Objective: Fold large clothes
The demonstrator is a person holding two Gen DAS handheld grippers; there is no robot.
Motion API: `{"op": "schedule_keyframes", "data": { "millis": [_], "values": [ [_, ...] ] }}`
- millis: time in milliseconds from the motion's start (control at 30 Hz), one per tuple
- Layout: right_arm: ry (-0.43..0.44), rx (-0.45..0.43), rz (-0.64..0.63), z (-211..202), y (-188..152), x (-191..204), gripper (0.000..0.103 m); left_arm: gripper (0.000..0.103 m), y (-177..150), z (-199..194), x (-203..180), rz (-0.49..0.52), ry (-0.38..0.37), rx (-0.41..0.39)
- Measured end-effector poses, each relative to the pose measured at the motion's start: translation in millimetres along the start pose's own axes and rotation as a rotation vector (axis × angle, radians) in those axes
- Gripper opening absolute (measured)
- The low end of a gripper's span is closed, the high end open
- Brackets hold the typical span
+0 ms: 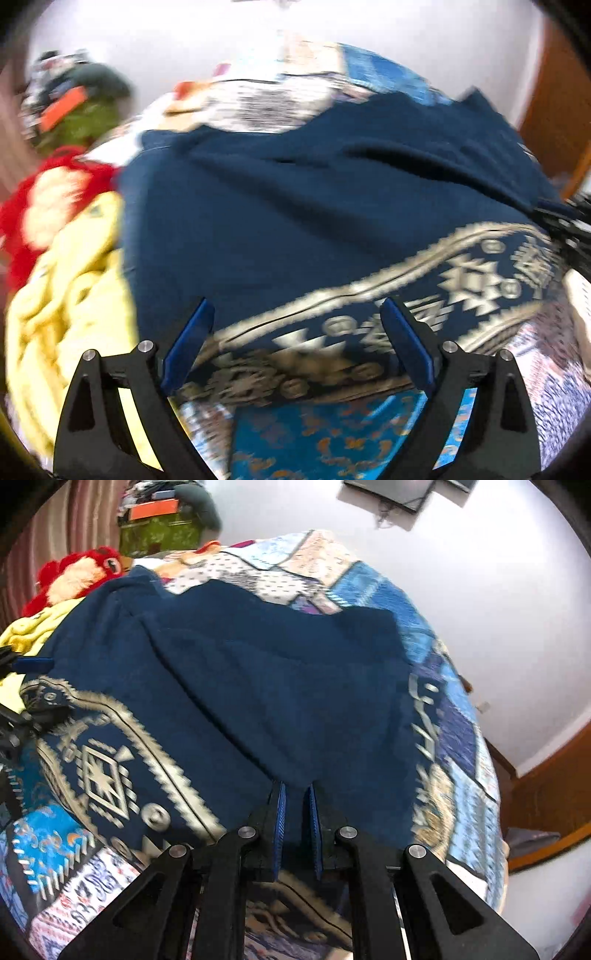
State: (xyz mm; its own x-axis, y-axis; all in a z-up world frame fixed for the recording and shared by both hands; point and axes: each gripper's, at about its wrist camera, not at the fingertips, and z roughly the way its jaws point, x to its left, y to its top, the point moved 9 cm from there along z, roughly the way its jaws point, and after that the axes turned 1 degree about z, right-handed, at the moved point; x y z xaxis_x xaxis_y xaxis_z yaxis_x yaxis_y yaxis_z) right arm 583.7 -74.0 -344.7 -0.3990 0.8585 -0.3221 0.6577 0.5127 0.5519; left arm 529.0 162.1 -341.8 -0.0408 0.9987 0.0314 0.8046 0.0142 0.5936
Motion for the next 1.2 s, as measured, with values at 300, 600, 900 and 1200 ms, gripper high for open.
{"op": "schedule_keyframes", "data": {
  "millis": [300,600,900,1200],
  "values": [
    [-0.048,0.051,0.107,1.7,-56.0,-48.8,0.012,0.092,-50.1,-43.9,80.8,-0.270,0.020,-0.010],
    [0.092,0.112,0.406,6.3,-92.4,-102.8,0.103,0.092,-92.4,-66.0,83.7,-0.426,-0.160,0.025],
    [0.118,0.050,0.388,-35.2,-75.9,-100.5,0.103,0.092,-76.2,-33.7,31.9,-0.608,-0.513,0.041],
    [0.194,-0.015,0.335,-57.5,-43.2,-64.2,0.103,0.092,-63.3,8.7,36.2,-0.849,-0.734,0.013]
  ]
}}
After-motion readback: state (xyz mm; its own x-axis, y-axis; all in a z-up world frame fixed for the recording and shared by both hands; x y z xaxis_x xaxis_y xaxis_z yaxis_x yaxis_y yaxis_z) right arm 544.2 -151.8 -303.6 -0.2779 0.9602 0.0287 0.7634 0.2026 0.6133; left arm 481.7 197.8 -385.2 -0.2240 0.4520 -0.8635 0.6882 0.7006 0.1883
